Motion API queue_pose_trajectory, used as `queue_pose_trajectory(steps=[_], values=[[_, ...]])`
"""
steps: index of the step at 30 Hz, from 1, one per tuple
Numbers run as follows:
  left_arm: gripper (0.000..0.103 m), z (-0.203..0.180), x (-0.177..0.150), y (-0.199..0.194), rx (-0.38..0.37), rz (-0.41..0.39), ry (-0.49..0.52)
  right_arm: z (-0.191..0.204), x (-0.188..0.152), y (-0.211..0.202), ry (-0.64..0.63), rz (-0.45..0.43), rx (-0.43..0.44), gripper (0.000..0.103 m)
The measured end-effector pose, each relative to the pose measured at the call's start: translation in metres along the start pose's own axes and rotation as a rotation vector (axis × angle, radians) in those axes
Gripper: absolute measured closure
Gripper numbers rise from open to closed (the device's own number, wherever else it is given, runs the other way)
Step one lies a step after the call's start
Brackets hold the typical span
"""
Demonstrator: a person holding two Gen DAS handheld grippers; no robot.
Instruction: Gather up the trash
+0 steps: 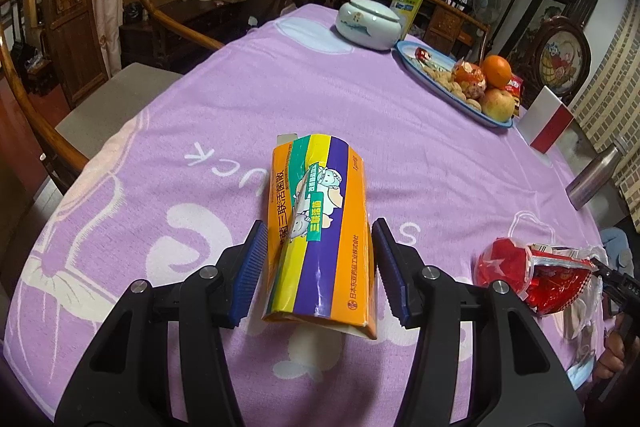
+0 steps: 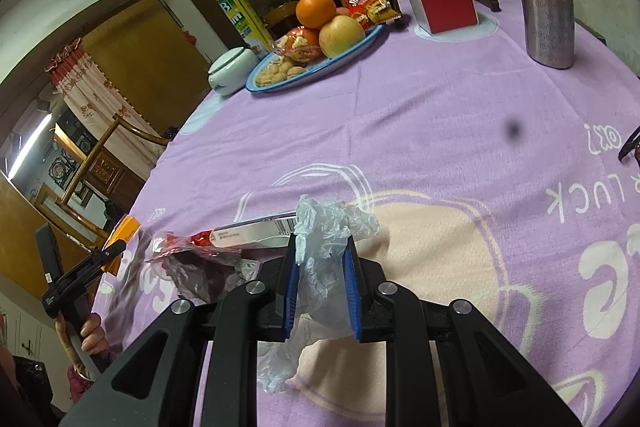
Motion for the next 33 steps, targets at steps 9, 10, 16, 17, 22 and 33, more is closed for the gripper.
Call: queue_pose_trajectory(steps=[9, 10, 16, 17, 22, 33], values=[[0.05, 0.004, 0.008, -0.018, -0.013, -0.083, -0.026, 0.019, 0.0, -0.017, -0.049, -0.042, 0.036, 0.081], [0.05, 0.003, 0.007, -0.019, -0.021, -0.085, -0.024, 0.021, 0.0, -0.02, -0.06, -0.051, 0.035, 0.081], [0.05, -0.004, -0.007, -0.035, -0.082, -0.073, -0.074, 0.032, 0.001, -0.033, -0.151, -0.115, -0.031, 0.081], [0.05, -0.006, -0.012, -0.041, -0.082, -0.076, -0.071, 0.033, 0.001, -0.034, -0.161, -0.12, -0.036, 0.081], [0.05, -0.003, -0.026, -0.077, -0.071, -0.103, -0.063, 0.045, -0.003, -0.04, -0.207, -0.13, -0.011, 0.081], [0.05, 0.033, -0.07, -0.163, 0.004, -0.15, -0.045, 0.079, -0.03, -0.058, -0.245, -0.148, 0.089, 0.081]])
Point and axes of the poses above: each gripper's, at about its wrist camera, not at the fingertips, and y roughly the way its jaws point, z to its left, x to its top, the point moved 8 cm from there along y, roughly the way its jaws point, and after that the axes turned 8 degrees about x, right-handed, at the moved point
